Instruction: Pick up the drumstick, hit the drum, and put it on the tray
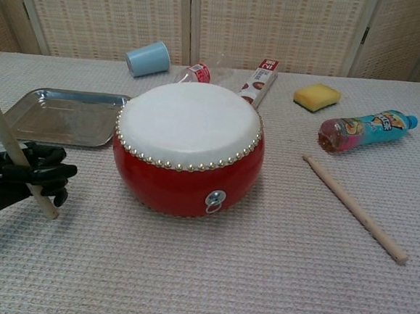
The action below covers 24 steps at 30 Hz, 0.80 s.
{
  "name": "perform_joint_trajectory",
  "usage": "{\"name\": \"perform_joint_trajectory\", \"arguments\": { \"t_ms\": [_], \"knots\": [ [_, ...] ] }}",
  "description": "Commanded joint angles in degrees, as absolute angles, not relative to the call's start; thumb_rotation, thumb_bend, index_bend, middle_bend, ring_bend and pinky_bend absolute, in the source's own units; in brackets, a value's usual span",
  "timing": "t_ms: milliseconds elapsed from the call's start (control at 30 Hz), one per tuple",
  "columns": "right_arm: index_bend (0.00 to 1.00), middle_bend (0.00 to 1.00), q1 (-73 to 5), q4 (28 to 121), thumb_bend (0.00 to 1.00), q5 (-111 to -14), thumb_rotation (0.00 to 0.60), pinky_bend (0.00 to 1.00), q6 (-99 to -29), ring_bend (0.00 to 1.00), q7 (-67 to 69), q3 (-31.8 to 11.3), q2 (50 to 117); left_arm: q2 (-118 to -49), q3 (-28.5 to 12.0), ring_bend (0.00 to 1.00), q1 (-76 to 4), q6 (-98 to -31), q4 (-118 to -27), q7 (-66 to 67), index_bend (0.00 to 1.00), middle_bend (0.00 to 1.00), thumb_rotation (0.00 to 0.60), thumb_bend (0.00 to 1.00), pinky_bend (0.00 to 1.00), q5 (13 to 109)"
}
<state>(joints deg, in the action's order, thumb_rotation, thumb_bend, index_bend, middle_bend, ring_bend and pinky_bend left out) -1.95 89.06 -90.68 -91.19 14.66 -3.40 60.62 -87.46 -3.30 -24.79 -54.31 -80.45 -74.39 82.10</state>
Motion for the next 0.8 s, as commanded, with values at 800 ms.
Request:
{"name": "perform_joint_trajectory", "arguments": {
  "t_ms": [800],
  "knots": [
    [0.00, 0.02, -1.7, 88.5, 0.06, -91.6, 0.600, 0.07, -92.4, 0.00, 16.0, -3.4, 60.6, -88.4, -5.4, 0.85, -26.3, -50.9, -80.8, -68.0, 0.86, 0.94, 0.561, 0.24, 0.78, 77.5]
  ]
}}
